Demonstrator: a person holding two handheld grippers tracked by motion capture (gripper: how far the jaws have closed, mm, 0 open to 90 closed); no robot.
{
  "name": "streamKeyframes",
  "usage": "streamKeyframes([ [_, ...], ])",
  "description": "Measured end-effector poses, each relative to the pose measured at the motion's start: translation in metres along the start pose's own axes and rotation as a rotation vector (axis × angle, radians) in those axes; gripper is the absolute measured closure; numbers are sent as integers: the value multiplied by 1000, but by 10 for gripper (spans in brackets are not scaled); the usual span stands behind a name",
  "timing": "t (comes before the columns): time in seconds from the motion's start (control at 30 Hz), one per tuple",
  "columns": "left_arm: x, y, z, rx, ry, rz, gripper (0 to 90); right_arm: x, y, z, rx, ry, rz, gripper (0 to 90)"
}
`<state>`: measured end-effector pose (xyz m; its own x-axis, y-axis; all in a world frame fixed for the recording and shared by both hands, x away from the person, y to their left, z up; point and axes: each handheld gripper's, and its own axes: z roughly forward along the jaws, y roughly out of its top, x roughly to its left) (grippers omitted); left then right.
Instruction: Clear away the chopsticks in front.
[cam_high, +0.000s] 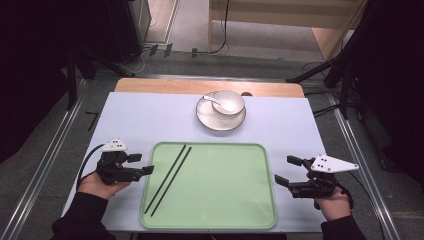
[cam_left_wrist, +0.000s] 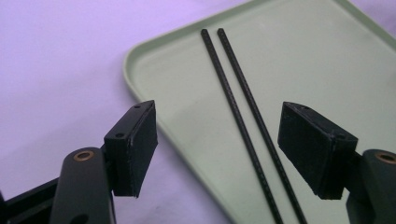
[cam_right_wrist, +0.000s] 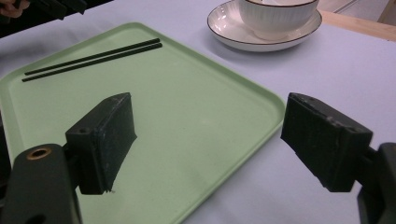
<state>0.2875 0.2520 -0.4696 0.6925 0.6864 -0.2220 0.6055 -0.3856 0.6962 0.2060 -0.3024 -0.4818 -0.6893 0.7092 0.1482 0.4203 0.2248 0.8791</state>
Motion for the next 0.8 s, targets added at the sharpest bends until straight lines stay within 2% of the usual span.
streamKeyframes([
  [0.2,12,-6,-12,-32,10,-12,290,1,0,-2,-5,-4,2,181],
  [0.33,17,-10,-17,-52,28,6,287,1,0,-4,-11,-3,-1,181],
  [0.8,23,-13,-20,-61,49,-9,275,3,0,-4,-14,0,-1,180],
])
